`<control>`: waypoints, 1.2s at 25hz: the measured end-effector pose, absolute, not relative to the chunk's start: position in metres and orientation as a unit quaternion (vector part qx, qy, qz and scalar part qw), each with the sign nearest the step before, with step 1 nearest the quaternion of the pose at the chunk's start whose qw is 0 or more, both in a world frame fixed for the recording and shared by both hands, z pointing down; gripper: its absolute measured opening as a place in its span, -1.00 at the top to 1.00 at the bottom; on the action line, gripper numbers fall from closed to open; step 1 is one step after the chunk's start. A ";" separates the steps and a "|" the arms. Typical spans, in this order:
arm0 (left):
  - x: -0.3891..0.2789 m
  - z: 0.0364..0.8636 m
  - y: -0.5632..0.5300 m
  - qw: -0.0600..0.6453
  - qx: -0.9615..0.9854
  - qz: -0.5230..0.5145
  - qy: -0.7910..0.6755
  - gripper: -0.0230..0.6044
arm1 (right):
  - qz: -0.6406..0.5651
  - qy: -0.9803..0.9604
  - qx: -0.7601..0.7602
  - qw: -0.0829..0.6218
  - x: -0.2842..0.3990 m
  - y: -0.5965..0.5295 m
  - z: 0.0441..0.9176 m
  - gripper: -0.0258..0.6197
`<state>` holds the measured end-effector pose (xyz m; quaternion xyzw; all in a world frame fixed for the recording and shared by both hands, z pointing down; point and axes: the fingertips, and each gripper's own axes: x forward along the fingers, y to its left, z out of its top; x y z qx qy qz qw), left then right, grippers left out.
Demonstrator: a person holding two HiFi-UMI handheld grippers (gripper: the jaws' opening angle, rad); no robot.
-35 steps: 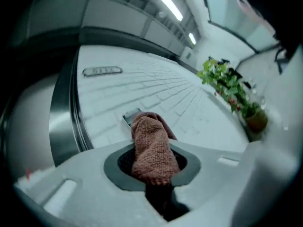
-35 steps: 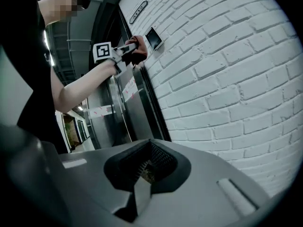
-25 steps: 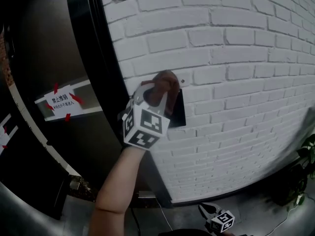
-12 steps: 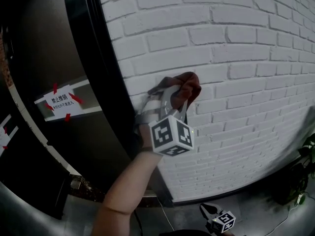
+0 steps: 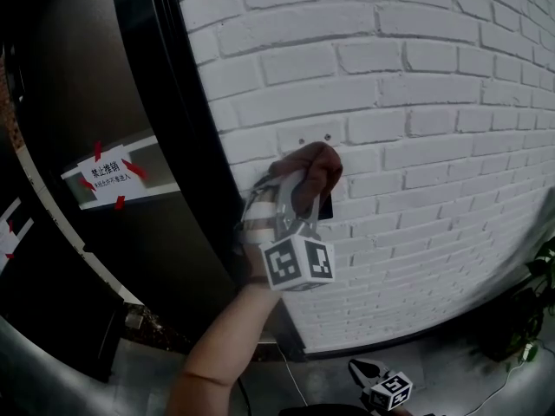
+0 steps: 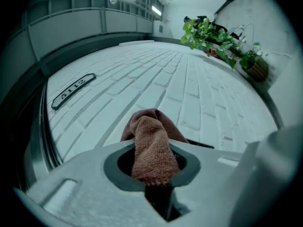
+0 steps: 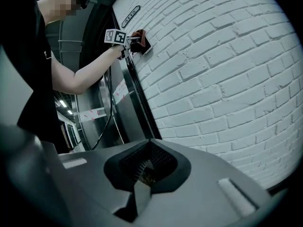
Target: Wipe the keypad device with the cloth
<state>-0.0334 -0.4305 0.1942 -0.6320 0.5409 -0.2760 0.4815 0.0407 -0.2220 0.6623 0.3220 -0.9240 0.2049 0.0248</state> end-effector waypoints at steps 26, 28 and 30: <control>-0.073 0.248 -0.427 0.280 -0.763 -0.135 0.567 0.73 | 0.229 -0.910 0.344 0.001 0.060 -0.222 0.660 0.92; -0.074 0.274 -0.427 0.263 -0.768 -0.148 0.565 0.73 | 0.228 -0.910 0.345 -0.005 0.062 -0.223 0.657 0.92; -0.071 0.295 -0.427 0.259 -0.767 -0.165 0.564 0.73 | 0.228 -0.911 0.343 -0.005 0.063 -0.222 0.657 0.92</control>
